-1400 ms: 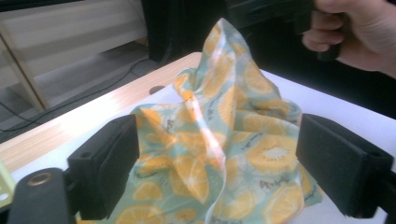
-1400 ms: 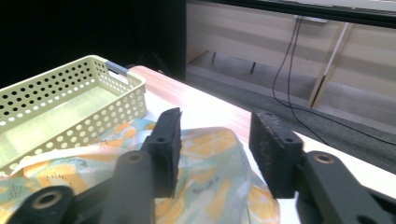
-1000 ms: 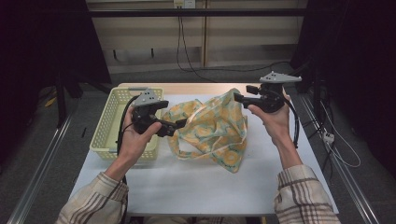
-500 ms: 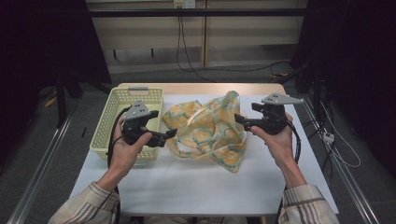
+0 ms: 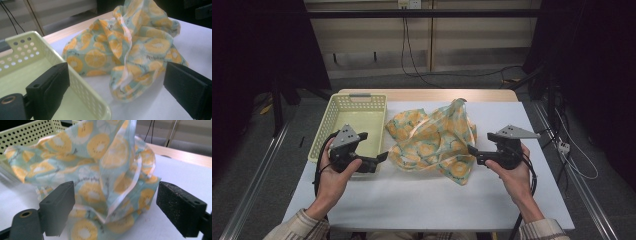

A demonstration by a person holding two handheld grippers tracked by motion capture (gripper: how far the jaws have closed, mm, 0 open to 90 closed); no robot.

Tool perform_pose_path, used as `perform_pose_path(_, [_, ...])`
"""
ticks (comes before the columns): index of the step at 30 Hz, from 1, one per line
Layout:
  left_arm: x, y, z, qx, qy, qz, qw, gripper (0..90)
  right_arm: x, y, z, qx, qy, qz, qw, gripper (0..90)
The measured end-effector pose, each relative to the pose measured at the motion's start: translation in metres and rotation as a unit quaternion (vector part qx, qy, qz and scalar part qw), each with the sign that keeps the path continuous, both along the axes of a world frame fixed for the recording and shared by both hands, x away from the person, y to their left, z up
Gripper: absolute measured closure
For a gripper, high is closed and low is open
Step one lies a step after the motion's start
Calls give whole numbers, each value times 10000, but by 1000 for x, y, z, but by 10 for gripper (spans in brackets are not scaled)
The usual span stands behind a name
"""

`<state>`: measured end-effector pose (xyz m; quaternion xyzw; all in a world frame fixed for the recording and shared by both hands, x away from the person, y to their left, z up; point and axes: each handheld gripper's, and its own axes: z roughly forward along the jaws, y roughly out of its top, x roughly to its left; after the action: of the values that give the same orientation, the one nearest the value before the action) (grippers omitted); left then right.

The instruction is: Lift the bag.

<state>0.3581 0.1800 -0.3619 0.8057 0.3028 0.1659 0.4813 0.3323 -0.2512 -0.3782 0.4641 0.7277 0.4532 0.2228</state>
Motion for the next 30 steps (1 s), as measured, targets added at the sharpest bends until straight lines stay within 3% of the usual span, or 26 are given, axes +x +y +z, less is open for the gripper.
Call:
perform_pose_path(5, [-13,12,-10,15,12,88,10000,63,-15,-3,-8,3,-57,-129,9999,157])
perform_pose_path(17, [-37,30,-29,-103,-41,366,9993,66,-42,-8,-31,-44,78,-270,9996,158])
perform_pose_path(24, [-48,36,-39,-195,-83,434,9988,65,-52,-12,-42,47,101,-338,9994,160])
perform_pose_path(30, [-47,37,-43,-218,-51,495,9985,66,-52,-13,-45,108,123,-374,9992,157])
